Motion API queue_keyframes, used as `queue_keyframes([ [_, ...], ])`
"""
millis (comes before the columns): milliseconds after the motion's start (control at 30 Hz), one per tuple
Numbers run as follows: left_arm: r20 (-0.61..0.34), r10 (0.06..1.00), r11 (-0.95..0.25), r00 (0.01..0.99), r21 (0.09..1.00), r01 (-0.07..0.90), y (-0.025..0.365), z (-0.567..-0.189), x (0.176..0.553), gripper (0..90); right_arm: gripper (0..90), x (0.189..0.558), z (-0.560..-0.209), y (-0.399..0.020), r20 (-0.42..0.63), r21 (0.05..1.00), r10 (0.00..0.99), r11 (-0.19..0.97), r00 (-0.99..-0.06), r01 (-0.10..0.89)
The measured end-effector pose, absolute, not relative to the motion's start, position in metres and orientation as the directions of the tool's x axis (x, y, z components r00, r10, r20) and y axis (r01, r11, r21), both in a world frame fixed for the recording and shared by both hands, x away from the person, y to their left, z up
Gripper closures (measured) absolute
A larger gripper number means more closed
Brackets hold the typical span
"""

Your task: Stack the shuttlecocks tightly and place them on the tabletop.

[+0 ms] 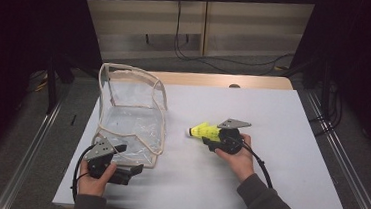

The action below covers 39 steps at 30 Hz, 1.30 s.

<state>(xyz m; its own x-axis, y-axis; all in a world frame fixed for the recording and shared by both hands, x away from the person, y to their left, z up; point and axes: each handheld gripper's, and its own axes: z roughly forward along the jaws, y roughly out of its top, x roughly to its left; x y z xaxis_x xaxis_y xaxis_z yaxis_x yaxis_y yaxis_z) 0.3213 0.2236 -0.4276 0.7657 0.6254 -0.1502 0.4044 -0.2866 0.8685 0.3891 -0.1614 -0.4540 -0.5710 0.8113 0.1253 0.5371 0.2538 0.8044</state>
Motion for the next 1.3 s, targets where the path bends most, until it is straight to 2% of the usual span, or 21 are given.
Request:
queue_keyframes([
  [300, -0.149, 0.626, -0.287, 0.766, 0.869, 0.404, 0.224, -0.428, 0.321, 1.9, 73.9, 0.392, -0.455, -0.163, 0.123, 0.806, 0.811, 0.255, -0.571, 0.535],
  [433, -0.149, 0.626, -0.287, 0.765, 0.868, 0.404, 0.224, -0.428, 0.321, 1.9, 77.6, 0.392, -0.454, -0.164, 0.112, 0.806, 0.806, 0.268, -0.581, 0.527],
  [1033, -0.148, 0.629, -0.288, 0.763, 0.868, 0.405, 0.223, -0.427, 0.321, 1.9, 78.8, 0.382, -0.445, -0.173, 0.111, 0.790, 0.748, 0.333, -0.654, 0.515],
  [1300, -0.146, 0.626, -0.291, 0.766, 0.867, 0.404, 0.224, -0.427, 0.322, 1.9, 71.3, 0.384, -0.449, -0.168, 0.141, 0.801, 0.756, 0.292, -0.639, 0.523],
])
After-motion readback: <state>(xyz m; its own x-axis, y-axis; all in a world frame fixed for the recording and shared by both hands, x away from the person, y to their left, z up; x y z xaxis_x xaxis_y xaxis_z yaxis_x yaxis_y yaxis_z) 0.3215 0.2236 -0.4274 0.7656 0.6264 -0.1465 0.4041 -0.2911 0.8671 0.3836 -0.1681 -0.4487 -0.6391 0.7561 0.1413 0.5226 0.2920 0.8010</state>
